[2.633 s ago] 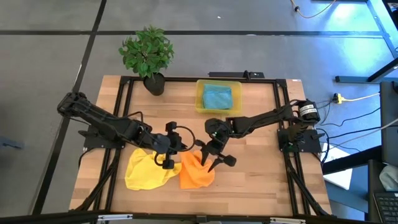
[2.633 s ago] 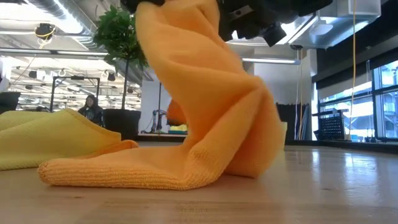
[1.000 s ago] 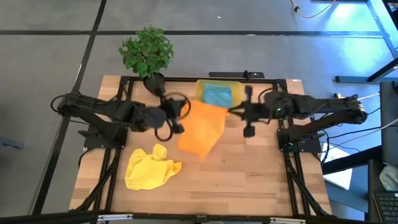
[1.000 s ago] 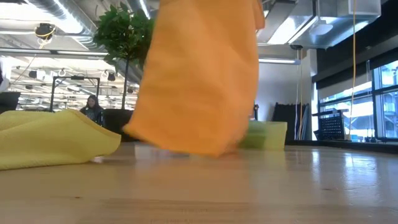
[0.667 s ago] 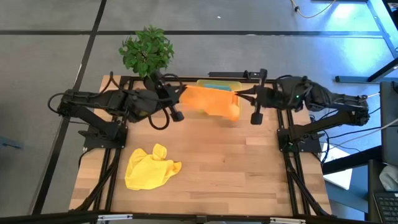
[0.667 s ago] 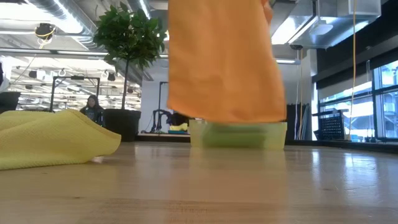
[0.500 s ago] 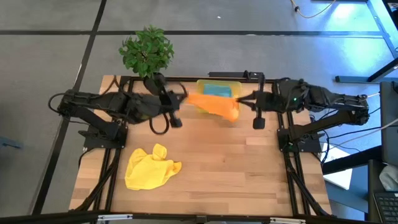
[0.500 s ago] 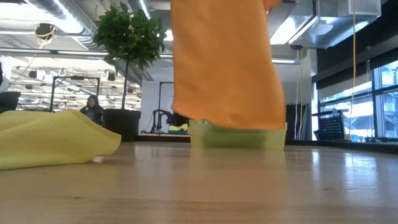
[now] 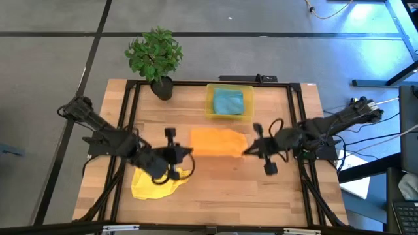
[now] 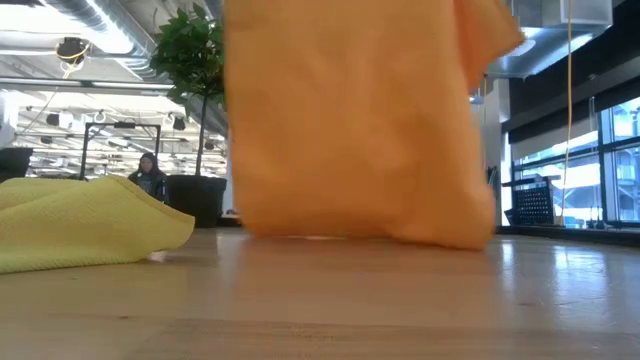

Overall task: Fold microfiber towels
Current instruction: Fold the orange microfiber towel

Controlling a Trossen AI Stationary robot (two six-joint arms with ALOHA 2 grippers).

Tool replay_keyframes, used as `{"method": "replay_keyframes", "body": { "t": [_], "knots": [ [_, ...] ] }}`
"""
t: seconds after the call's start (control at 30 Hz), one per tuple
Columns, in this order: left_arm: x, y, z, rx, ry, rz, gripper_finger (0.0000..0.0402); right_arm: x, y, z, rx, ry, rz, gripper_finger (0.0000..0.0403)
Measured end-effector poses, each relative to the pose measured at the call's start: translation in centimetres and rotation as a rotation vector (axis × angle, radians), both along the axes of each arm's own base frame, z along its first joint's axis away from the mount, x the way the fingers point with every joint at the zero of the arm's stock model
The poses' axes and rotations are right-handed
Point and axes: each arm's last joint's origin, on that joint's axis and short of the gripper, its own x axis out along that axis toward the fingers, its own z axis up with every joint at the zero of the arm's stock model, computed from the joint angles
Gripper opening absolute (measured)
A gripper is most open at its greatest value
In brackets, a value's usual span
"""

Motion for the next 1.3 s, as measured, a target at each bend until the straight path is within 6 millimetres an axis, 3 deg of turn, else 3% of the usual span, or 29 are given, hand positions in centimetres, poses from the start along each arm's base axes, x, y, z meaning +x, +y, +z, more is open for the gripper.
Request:
{"method": "replay_keyframes", "body": {
  "t": [0.27, 0.6, 0.73, 0.9, 1.07, 1.3],
  "knots": [
    [-2.1, -3.6, -5.3, -0.221, -0.016, -0.076, 0.0001, -1.0, 2.7, -5.0, 0.113, 0.021, 0.071, 0.0002],
    [-3.7, -5.2, -10.1, -0.372, -0.027, -0.065, 0.0, -2.1, 4.5, -11.7, 0.284, 0.003, 0.088, 0.0002],
    [-2.3, -6.1, -12.0, -0.424, -0.015, -0.095, 0.0, -2.2, 4.9, -13.1, 0.279, 0.045, 0.093, 0.0002],
    [1.4, -7.0, -15.3, -0.477, -0.01, -0.183, 0.0, -2.0, 5.1, -13.9, 0.257, 0.078, 0.087, 0.0002],
    [3.5, -5.2, -18.1, -0.48, 0.069, -0.115, 0.0, -2.1, 5.0, -14.2, 0.254, 0.114, 0.086, 0.0002],
    [5.4, -0.9, -18.8, -0.54, 0.078, 0.095, 0.0, -2.3, 5.3, -14.3, 0.285, 0.151, 0.158, 0.0002]
  ]
}}
